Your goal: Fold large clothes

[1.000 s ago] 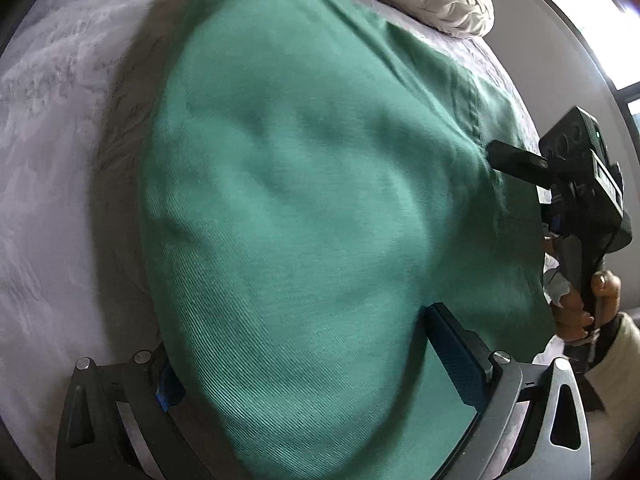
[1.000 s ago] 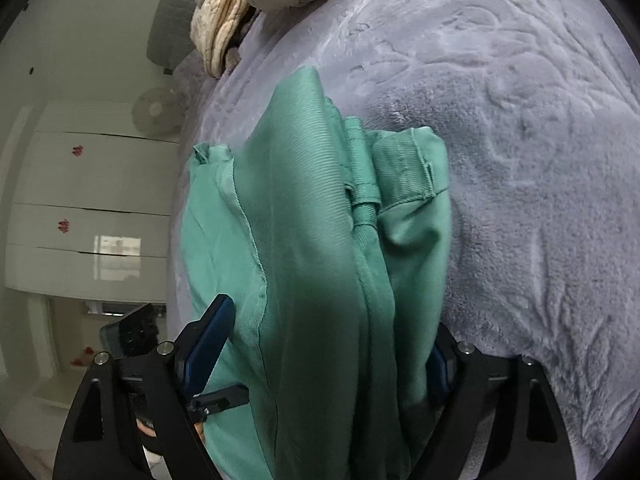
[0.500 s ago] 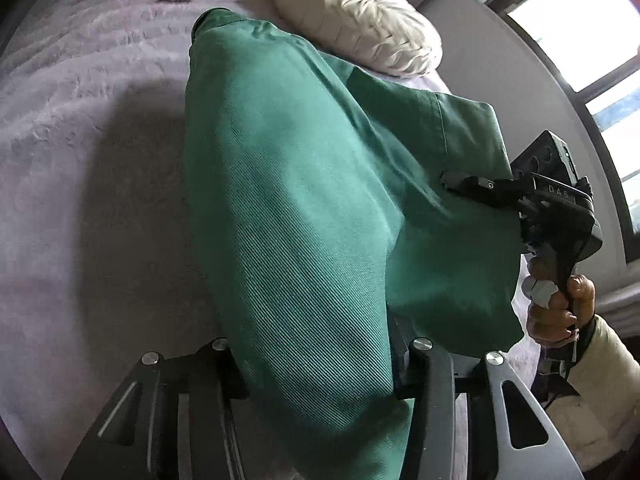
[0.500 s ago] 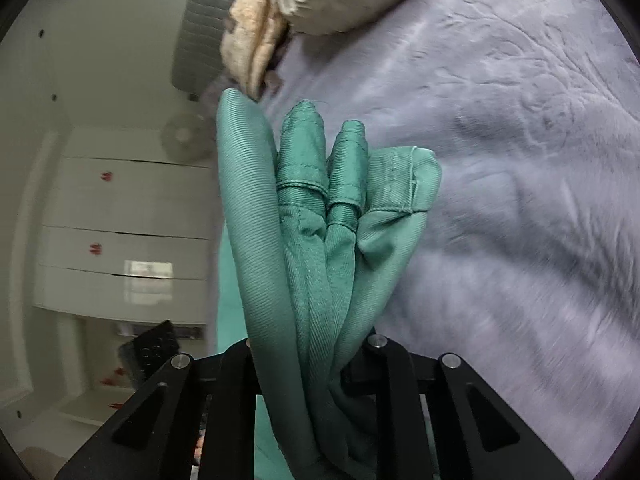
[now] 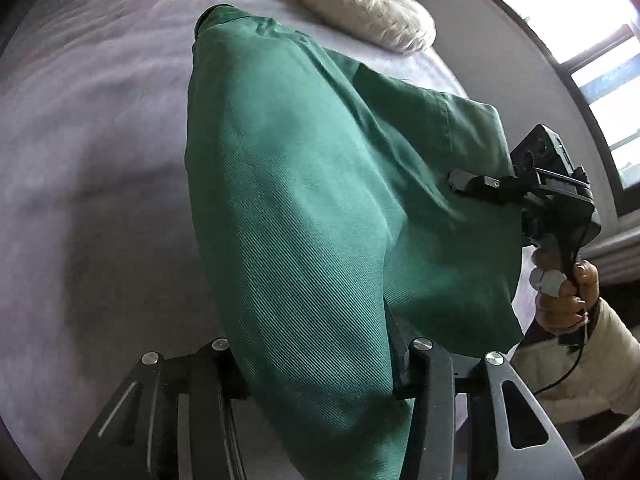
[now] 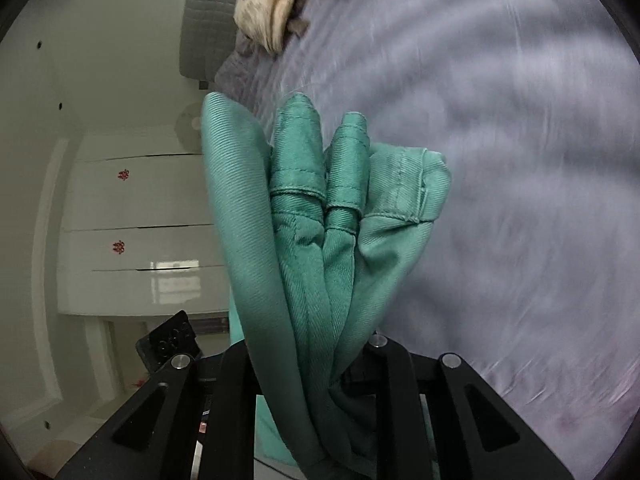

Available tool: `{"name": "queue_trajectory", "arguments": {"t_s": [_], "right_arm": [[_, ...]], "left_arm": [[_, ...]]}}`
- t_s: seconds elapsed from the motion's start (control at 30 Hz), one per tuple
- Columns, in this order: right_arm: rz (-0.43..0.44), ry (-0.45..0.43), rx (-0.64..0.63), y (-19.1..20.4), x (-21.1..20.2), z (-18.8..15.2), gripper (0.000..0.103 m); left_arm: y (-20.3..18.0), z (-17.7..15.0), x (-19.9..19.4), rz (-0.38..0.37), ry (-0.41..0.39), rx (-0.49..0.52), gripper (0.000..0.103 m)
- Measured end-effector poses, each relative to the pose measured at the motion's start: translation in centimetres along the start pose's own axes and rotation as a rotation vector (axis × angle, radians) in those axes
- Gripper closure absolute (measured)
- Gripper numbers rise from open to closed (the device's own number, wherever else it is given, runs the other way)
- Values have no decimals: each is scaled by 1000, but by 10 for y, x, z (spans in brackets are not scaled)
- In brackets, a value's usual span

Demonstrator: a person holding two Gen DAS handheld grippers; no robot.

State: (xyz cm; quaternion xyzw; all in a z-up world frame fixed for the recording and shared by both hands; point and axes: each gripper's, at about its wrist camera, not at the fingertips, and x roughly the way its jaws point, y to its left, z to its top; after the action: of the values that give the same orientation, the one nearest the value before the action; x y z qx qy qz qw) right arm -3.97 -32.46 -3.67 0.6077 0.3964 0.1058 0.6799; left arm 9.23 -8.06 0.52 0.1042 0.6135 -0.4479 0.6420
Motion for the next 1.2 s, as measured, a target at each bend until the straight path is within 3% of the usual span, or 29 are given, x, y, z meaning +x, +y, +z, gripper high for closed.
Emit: {"name": "queue_trajectory", "arguments": {"t_s": [0.2,0.3,0.4,0.47,0.53,0.67,0.7,0.77,0.83,0.9,1.0,1.1,1.2], "right_arm": [[-37,52,67,-20,59,-45,84],[-148,51,40,-15,83,-40,81],[-285,36,-29,4,81,-36,71],[-379,7,-79,14,69,-40,58],[-486,-45,-129,24,54,-47,57],[-494,-104,-194,41,42,-46,57],[-501,-96,-200,42,45,-45,60],[-521,-69,-216,31,52,-40,100],[-610,-62,-217,23,67,-32,100],[-627,-46,-166,0,76,-22,100],[-576,-43,-77,-30,78,-14,100],[-528,-52,-35,-35,67,-16,101],[-541,-71,-5,-30,49,-21,99]], "left_arm": [[47,-56,15,30,83,-68,53],[63,-69,22,45,97,-127,51],[69,-73,6,28,75,-132,51],[70,-74,-12,51,45,-109,51],[70,-69,-28,82,-4,-96,51],[79,-64,-46,127,-95,-125,51],[80,-60,-41,137,-103,-132,51],[91,-58,-36,163,-106,-141,51],[87,-52,-8,203,-83,-130,51],[87,-53,10,237,-62,-113,50],[85,-54,14,277,-67,-112,42],[82,-61,-1,308,-65,-110,42],[72,-78,-20,325,-57,-78,42]]}}
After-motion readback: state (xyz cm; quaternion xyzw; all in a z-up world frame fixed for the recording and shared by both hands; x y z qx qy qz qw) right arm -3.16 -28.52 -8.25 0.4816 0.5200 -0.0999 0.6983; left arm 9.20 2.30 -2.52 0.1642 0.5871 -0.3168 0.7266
